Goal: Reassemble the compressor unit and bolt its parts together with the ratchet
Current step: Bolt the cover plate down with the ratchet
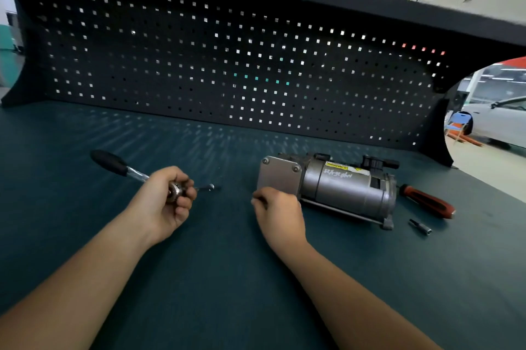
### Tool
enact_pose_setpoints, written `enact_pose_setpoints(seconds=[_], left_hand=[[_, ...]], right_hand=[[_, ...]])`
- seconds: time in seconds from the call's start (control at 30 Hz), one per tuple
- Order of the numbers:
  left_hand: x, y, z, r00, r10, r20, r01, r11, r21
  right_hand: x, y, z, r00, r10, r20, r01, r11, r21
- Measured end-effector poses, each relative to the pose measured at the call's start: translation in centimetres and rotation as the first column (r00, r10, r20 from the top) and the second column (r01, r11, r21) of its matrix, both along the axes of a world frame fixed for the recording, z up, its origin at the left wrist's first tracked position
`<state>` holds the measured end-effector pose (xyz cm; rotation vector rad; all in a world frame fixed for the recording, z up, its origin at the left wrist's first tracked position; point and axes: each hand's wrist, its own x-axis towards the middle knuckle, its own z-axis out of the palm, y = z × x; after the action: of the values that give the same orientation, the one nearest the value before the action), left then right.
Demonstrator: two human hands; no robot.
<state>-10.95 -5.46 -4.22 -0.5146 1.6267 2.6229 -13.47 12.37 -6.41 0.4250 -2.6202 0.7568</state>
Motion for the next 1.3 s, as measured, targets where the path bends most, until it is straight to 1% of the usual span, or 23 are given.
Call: enact_pose_setpoints(seconds=[0.1, 0.2, 0.43, 0.67, 0.8, 0.9, 1.0, 1.3], left_hand=[[-0.1, 0.3, -0.1, 1.0, -0.019, 0.001, 0.019, 0.999, -0.026], [-0.3, 0.2, 0.0, 0.999, -0.032, 0.005, 0.032, 0.998, -0.048], [-0.3, 0.2, -0.1, 1.0, -0.023, 0.013, 0.023, 0.998, -0.057], [-0.3, 0.2, -0.1, 0.999, -0.029, 0.016, 0.03, 0.998, -0.064], [-0.4, 0.2, -0.1, 0.999, -0.033, 0.021, 0.035, 0.997, -0.075], [-0.4, 0.2, -0.1, 0.999, -0.036, 0.025, 0.038, 0.996, -0.081], [-0.3, 0.3, -0.2, 0.999, -0.041, 0.027, 0.043, 0.995, -0.09], [-0.3, 0.3, -0.4, 0.999, -0.038, 0.027, 0.04, 0.995, -0.095]], right_hand=[[-1.3, 0.3, 0.0, 0.997, -0.061, -0.047, 0.069, 0.981, 0.183], [-1.9, 0.1, 0.1, 0.995, -0.078, -0.059, 0.092, 0.953, 0.288], [-2.2, 0.2, -0.4, 0.991, -0.11, -0.073, 0.127, 0.942, 0.309], [-2.0, 0.2, -0.7, 0.989, -0.117, -0.087, 0.136, 0.956, 0.261], [-1.9, 0.6, -0.7, 0.987, -0.149, -0.051, 0.155, 0.979, 0.13], [-2.0, 0.7, -0.6, 0.989, -0.138, -0.042, 0.142, 0.985, 0.097], [-2.0, 0.8, -0.6, 0.991, -0.133, -0.026, 0.134, 0.99, 0.03], [-2.3, 0.8, -0.7, 0.99, -0.131, -0.048, 0.13, 0.991, -0.023]])
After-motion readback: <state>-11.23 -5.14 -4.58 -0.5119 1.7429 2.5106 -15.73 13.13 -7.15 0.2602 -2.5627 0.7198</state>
